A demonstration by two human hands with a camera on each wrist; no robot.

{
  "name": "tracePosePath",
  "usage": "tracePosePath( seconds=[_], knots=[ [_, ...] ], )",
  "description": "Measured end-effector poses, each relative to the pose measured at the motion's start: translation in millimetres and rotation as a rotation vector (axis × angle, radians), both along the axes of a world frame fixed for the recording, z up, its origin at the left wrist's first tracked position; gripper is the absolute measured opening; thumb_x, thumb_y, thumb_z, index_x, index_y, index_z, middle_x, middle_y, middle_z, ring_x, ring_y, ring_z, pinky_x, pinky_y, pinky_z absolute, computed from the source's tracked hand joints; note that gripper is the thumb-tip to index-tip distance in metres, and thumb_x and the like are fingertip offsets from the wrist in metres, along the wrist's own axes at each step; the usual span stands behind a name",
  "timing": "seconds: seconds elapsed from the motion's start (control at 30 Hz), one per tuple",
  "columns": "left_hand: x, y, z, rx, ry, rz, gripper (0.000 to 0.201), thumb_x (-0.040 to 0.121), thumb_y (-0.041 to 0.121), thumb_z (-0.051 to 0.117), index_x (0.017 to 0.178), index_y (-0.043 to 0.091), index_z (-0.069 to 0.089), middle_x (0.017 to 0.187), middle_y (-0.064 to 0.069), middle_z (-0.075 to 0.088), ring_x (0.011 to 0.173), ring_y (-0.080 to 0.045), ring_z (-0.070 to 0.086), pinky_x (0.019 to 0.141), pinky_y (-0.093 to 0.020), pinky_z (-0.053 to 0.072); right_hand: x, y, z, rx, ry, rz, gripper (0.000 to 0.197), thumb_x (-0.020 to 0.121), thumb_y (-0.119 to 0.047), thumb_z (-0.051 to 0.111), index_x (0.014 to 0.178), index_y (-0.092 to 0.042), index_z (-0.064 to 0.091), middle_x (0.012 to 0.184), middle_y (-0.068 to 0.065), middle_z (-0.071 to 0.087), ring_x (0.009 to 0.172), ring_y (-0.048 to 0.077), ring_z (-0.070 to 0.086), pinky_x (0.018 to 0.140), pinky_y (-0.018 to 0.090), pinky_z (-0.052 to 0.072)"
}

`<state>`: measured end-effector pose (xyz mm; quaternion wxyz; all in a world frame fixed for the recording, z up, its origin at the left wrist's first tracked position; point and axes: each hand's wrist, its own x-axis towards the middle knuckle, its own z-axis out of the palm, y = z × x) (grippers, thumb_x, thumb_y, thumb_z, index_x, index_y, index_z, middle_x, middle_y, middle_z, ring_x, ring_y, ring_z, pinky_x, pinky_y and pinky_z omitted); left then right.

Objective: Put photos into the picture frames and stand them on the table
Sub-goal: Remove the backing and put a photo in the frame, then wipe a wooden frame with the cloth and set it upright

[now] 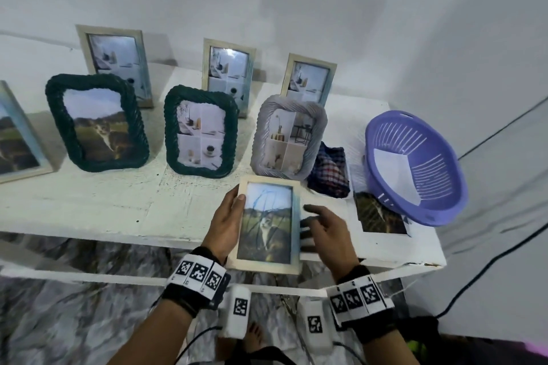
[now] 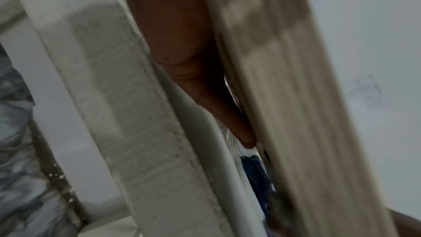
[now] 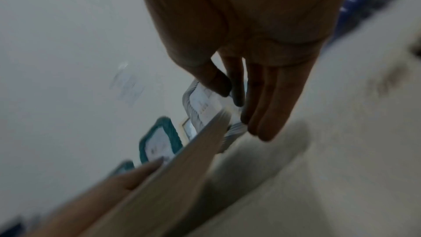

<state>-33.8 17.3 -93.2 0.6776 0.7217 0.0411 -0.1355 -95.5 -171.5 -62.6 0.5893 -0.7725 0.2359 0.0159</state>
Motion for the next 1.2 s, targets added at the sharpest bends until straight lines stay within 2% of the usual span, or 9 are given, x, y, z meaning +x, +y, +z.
tracePosePath(
  seconds=[0.13,0.27,0.37,0.47,0.63,0.73,0.87,1.03,1.2],
  knots=[
    [3,6,-5,0.002,-0.048,0.052,0.036,0.105,0.021,0.036,0.140,0.016,0.045,0.130,0.007,0.054,0.113,0.002,0.052,0.085,0.003,0.035,43,-38,19,-0.726,-0.199,-0.049,0.018,0.091,-0.011,0.057,0.104,-0.003,0.065,0.092,0.017,0.066,0.084,0.033,0.060,0.074,0.036,0.046],
    [3,6,-10,0.014,-0.046,0.045,0.039,0.104,0.026,0.037,0.143,0.019,0.042,0.137,0.005,0.052,0.126,-0.008,0.048,0.104,-0.016,0.036,94,-60,22,-0.981,-0.053,0.096,0.033,0.092,-0.027,0.054,0.113,-0.002,0.057,0.114,0.022,0.057,0.105,0.040,0.052,0.089,0.044,0.042],
    [4,5,-15,0.007,-0.063,0.052,0.046,0.102,0.034,0.038,0.145,0.018,0.042,0.141,0.001,0.053,0.129,-0.013,0.049,0.112,-0.036,0.037,116,-67,12,-1.000,0.194,0.259,0.051,0.092,-0.044,0.053,0.127,-0.007,0.048,0.133,0.019,0.045,0.120,0.039,0.042,0.092,0.044,0.042],
    [6,4,-17,-0.011,-0.066,0.091,0.042,0.104,0.027,0.037,0.145,0.017,0.043,0.137,0.001,0.055,0.125,-0.012,0.052,0.105,-0.023,0.042,122,-67,1,-1.020,0.227,0.268,0.045,0.094,-0.040,0.051,0.123,-0.006,0.049,0.137,0.018,0.038,0.122,0.040,0.037,0.089,0.045,0.042],
    [4,0,-14,-0.020,-0.096,0.122,0.038,0.105,0.019,0.038,0.142,0.014,0.044,0.132,0.008,0.053,0.121,-0.006,0.050,0.088,0.001,0.038,124,-65,4,-1.008,0.100,0.187,0.031,0.091,-0.016,0.052,0.115,0.002,0.050,0.125,0.022,0.047,0.110,0.040,0.049,0.083,0.041,0.041],
    [4,0,-16,-0.022,-0.122,0.124,0.039,0.105,0.017,0.038,0.144,0.013,0.043,0.136,0.008,0.051,0.126,-0.005,0.047,0.094,0.000,0.035,104,-58,13,-0.972,-0.052,0.059,0.030,0.087,-0.015,0.055,0.109,0.005,0.052,0.113,0.025,0.051,0.099,0.041,0.053,0.079,0.042,0.040],
    [4,0,-19,0.002,-0.149,0.118,0.046,0.104,0.014,0.039,0.149,0.014,0.031,0.146,0.014,0.033,0.126,0.012,0.033,0.096,0.005,0.025,54,-32,16,-0.926,-0.135,-0.073,0.037,0.081,-0.022,0.062,0.110,0.000,0.054,0.105,0.021,0.052,0.092,0.039,0.055,0.067,0.041,0.045],
    [3,3,-23,0.035,-0.165,0.103,0.047,0.104,0.016,0.040,0.150,0.017,0.031,0.150,0.010,0.034,0.139,-0.001,0.030,0.109,-0.008,0.023,18,15,7,-0.908,-0.282,0.126,0.045,0.072,-0.033,0.051,0.108,-0.009,0.064,0.098,0.013,0.057,0.083,0.033,0.054,0.068,0.037,0.047],
    [2,2,-21,0.056,-0.194,0.071,0.046,0.104,0.015,0.040,0.150,0.014,0.032,0.149,0.009,0.037,0.137,0.002,0.033,0.109,-0.006,0.024,33,41,-4,-1.003,-0.203,0.291,0.041,0.072,-0.037,0.046,0.092,-0.009,0.067,0.089,0.013,0.059,0.080,0.034,0.052,0.068,0.040,0.046]
  ],
)
